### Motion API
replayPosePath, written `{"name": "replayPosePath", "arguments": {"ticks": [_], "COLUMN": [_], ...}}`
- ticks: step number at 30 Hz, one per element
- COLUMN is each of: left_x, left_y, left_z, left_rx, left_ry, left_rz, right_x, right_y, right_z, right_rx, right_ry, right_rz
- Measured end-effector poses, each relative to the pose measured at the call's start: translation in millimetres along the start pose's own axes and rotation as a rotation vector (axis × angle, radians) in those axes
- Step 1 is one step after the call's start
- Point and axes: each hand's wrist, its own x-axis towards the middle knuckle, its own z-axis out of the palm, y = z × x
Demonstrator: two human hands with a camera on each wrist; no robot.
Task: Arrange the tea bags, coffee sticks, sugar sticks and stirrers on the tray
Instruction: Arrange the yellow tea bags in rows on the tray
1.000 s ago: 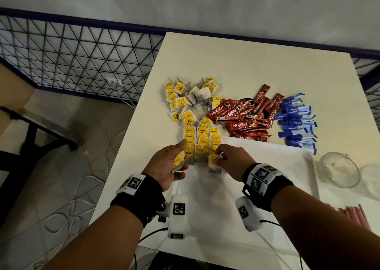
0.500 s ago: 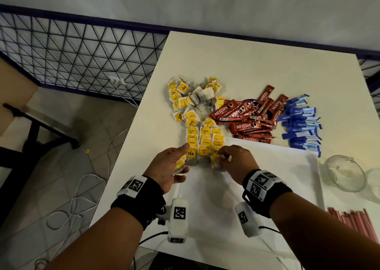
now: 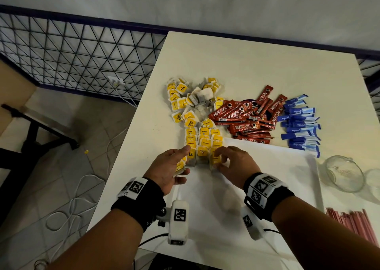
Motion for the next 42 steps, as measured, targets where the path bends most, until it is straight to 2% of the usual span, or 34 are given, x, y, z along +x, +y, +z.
{"name": "replayPosePath", "arguments": {"ticks": [5,10,14,18,24,27,35,42], "left_x": [0,-4,-9,-14,-15,-15,-13,-13], "left_y": [0,4,11,15,17,17,15,13], "left_z": [3,9,12,18,23,25,28,35], "left_rx": [-0.002,-0.036,-0.2,-0.273,-0.291,-0.3,-0.336,-0.33], "left_ry": [-0.009,-0.057,-0.166,-0.247,-0.309,-0.348,-0.309,-0.239], "left_rz": [-0.003,-0.052,-0.134,-0.169,-0.167,-0.159,-0.158,-0.087], "right_x": [0,-2,2,5,7,8,8,9], "right_y": [0,-5,-20,-44,-55,-53,-51,-47], "right_z": [2,3,-9,-18,-20,-17,-15,-24], "right_rx": [-0.127,-0.131,0.036,0.095,0.059,0.044,0.089,0.096], "right_ry": [-0.111,-0.089,0.07,0.075,-0.015,-0.008,0.083,0.031], "right_rz": [0.035,0.058,-0.124,-0.365,-0.352,-0.386,-0.416,-0.449]}}
